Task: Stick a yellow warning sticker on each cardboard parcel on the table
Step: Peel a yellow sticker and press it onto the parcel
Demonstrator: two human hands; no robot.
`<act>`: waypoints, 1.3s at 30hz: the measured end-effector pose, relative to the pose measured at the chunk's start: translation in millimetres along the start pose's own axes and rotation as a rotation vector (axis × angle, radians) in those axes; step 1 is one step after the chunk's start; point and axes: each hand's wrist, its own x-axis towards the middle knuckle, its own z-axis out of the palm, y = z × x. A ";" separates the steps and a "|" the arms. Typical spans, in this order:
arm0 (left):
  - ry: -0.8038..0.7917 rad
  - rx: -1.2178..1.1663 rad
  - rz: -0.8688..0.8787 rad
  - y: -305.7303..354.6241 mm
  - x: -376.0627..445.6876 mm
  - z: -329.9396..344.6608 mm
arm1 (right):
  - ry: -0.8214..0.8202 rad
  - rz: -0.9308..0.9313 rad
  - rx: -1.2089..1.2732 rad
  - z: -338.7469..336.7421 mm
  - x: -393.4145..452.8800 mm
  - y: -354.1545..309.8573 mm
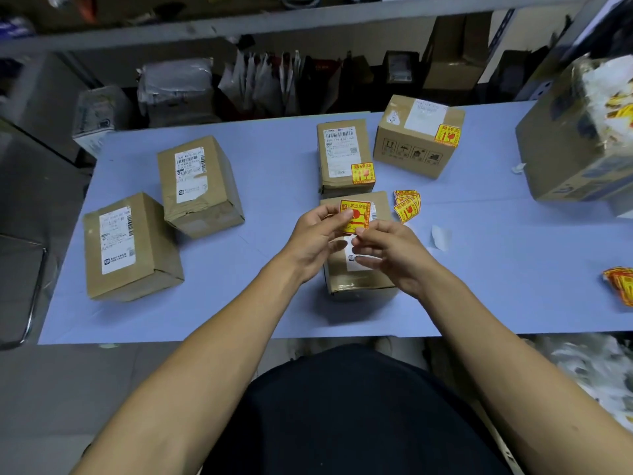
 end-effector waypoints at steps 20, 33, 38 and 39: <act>-0.195 0.054 0.002 23.2 -13.3 -3.4 | -0.126 -0.148 -0.028 -1.5 -22.5 -31.0; -0.176 0.090 0.021 27.0 -10.0 -2.1 | -0.120 -0.217 -0.123 1.1 -20.7 -31.3; -0.159 0.040 0.040 26.3 -9.1 -0.2 | -0.072 -0.256 -0.141 4.8 -18.0 -29.1; -0.132 0.024 0.051 25.5 -9.0 1.4 | -0.048 -0.268 -0.147 5.5 -16.9 -28.1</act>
